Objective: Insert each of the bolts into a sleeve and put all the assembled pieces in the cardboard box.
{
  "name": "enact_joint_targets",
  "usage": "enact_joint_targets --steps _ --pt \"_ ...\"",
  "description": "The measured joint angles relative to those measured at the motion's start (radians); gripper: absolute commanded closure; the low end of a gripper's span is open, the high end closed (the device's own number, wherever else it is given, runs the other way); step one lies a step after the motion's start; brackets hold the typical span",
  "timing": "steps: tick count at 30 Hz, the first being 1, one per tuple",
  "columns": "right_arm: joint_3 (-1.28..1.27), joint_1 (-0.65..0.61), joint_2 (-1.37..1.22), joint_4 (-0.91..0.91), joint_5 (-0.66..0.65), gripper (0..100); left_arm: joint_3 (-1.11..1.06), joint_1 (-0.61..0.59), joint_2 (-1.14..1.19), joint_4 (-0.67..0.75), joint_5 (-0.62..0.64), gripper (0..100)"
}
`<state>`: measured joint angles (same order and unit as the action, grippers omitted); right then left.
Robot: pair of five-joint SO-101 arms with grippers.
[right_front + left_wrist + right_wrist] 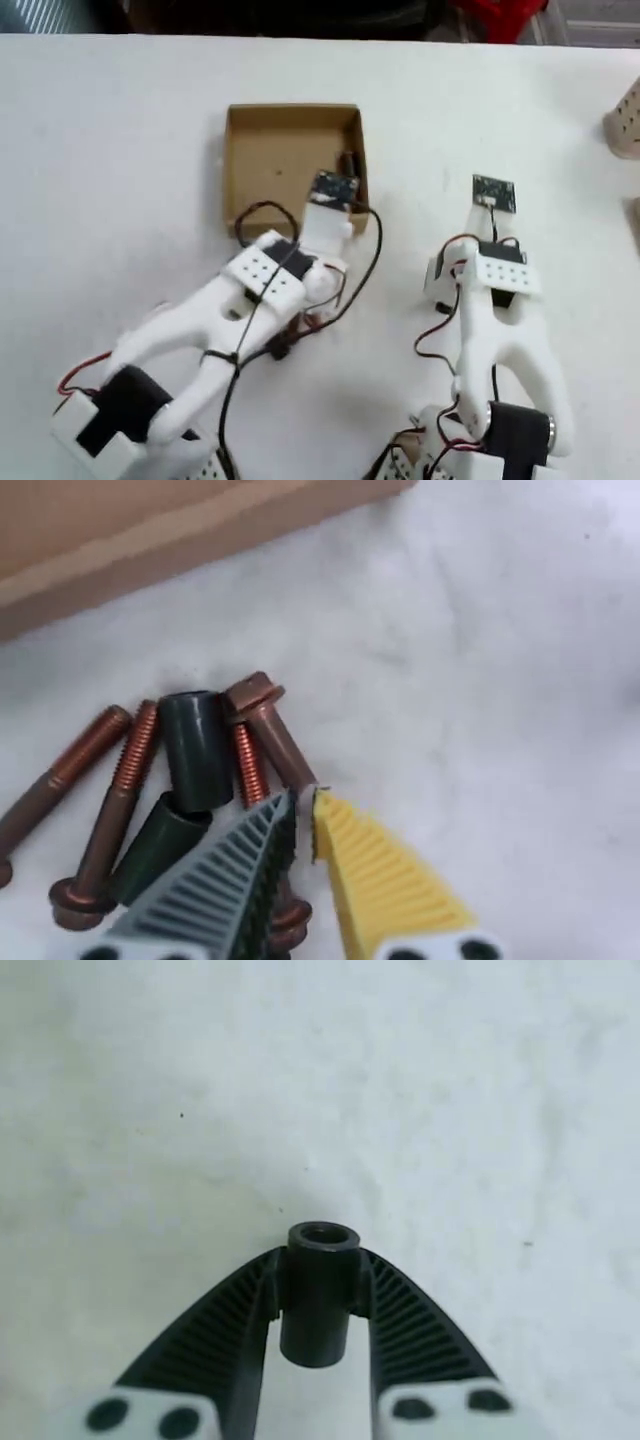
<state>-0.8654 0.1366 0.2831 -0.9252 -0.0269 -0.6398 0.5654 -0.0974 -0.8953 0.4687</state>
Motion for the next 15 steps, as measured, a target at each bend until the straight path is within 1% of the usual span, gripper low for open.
enact_joint_targets --steps 2,5,15 --pt "-0.012 0.002 0.000 0.025 -0.012 98.1 0.000 -0.008 0.020 0.005 0.055 76" --pt "-0.017 0.002 0.000 0.038 -0.035 98.1 0.002 -0.014 0.055 0.005 0.110 77" --pt "-0.017 0.002 0.000 0.038 -0.038 98.1 0.092 -0.054 0.204 0.021 0.130 79"
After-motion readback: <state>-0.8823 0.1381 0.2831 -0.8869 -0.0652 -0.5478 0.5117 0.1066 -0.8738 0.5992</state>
